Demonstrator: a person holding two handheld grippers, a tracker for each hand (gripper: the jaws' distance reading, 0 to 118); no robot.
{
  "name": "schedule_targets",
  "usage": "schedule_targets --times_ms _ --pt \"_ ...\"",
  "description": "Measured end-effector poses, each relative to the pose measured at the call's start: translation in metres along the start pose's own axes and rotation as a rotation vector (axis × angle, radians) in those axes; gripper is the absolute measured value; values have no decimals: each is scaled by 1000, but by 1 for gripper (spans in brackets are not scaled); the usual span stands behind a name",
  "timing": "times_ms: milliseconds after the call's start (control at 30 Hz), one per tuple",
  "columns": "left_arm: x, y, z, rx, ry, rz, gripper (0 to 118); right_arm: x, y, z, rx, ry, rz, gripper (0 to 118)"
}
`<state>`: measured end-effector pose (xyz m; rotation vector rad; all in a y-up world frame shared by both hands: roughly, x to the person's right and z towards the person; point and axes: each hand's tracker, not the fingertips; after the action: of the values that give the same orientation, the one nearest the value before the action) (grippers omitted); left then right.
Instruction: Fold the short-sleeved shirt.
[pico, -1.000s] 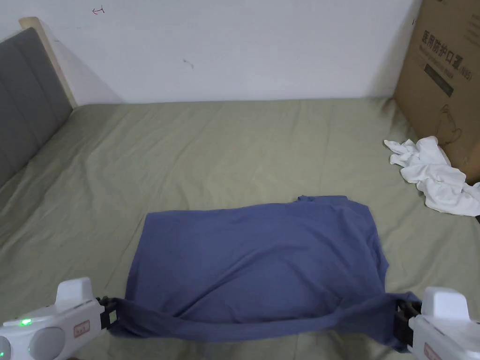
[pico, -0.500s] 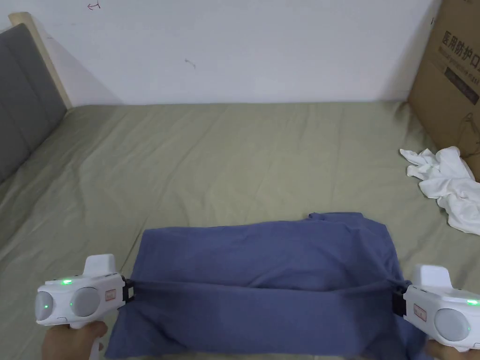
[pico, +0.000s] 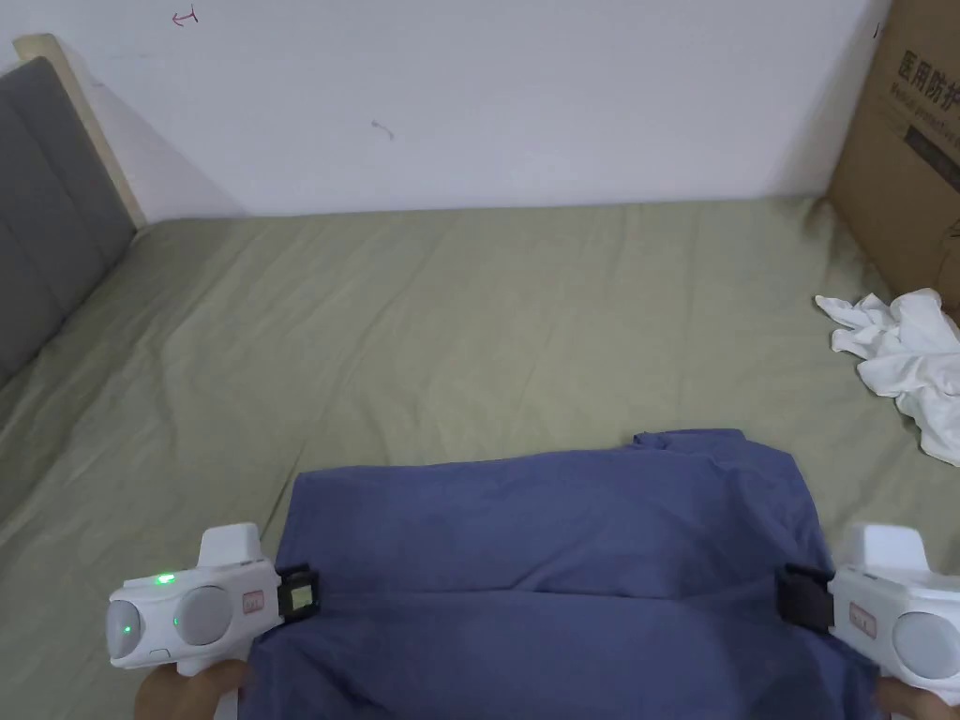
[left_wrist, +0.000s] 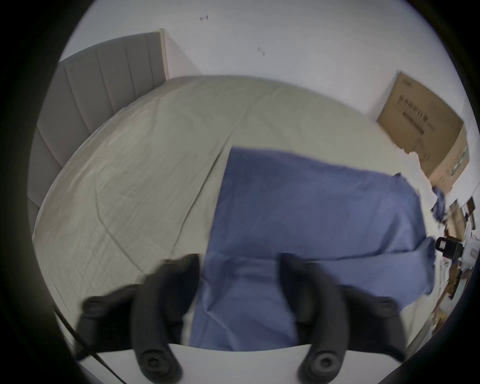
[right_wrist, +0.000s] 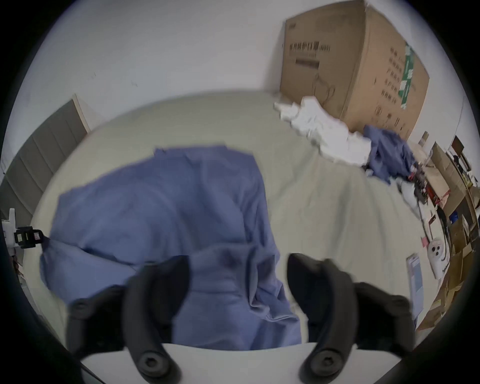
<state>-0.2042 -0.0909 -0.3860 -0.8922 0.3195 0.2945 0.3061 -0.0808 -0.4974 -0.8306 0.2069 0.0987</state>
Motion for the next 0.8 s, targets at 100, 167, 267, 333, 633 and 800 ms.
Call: schedule_targets --times_ms 100,167,267,333,633,800 --pt "17 8 53 186 -22 -25 95 -5 22 57 160 46 2 89" --pt "32 12 92 278 -40 -49 95 -11 33 99 261 67 18 89" --pt "42 12 132 413 -40 -97 95 -19 40 157 428 53 39 89" --pt "51 6 158 497 -26 -123 95 -19 39 181 523 54 50 89" --pt "81 -26 218 734 35 -163 37 -31 18 241 682 -31 69 63" --pt "82 -35 226 741 -37 -153 0 -34 15 243 663 1 67 0"
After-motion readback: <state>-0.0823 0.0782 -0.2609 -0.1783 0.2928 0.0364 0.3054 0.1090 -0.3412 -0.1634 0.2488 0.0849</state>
